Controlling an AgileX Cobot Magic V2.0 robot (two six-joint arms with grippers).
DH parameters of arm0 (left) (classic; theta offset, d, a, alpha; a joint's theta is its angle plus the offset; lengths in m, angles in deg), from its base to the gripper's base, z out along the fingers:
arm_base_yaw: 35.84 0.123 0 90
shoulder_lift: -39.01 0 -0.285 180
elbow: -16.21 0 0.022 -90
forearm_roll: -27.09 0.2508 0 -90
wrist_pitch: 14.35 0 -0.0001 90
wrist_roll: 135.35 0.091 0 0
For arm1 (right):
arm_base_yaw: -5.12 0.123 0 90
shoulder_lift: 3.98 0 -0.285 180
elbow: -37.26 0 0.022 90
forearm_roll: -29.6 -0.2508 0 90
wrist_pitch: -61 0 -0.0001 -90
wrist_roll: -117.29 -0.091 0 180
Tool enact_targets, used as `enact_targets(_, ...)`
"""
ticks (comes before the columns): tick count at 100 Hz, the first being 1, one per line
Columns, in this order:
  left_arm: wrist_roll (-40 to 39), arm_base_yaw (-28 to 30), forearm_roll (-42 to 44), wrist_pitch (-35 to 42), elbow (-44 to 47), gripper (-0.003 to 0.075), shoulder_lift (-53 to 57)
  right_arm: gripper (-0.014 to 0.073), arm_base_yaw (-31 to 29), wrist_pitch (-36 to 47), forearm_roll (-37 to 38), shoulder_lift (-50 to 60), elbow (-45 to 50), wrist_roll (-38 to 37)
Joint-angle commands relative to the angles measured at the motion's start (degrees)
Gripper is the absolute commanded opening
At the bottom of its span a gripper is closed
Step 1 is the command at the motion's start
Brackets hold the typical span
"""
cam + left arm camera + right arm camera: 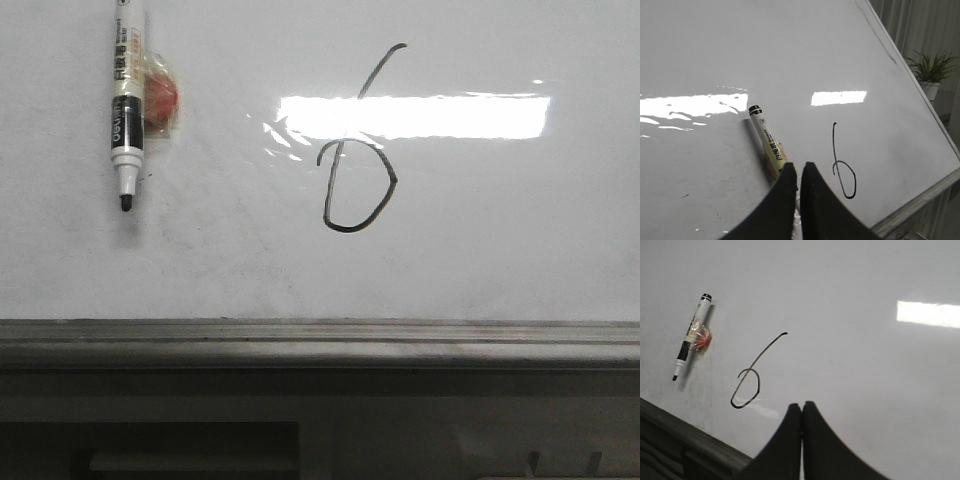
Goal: Write number 6 on whiteboard
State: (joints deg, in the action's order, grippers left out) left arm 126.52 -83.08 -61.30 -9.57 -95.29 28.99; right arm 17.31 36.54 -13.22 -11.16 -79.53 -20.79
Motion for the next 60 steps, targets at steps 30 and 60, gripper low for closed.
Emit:
enact_targets(30, 0.16, -0.26, -2.59, 0.65, -1.53, -0.002, -0.52, -0.0065, -0.37, 4.3, -1.54, 0.5, -1.47, 0.61)
enact_targets(60, 0.16, -0.26, -2.59, 0.65, -1.53, -0.002, -0.52, -0.0065, -0.37, 4.3, -1.54, 0.5, -1.47, 0.61)
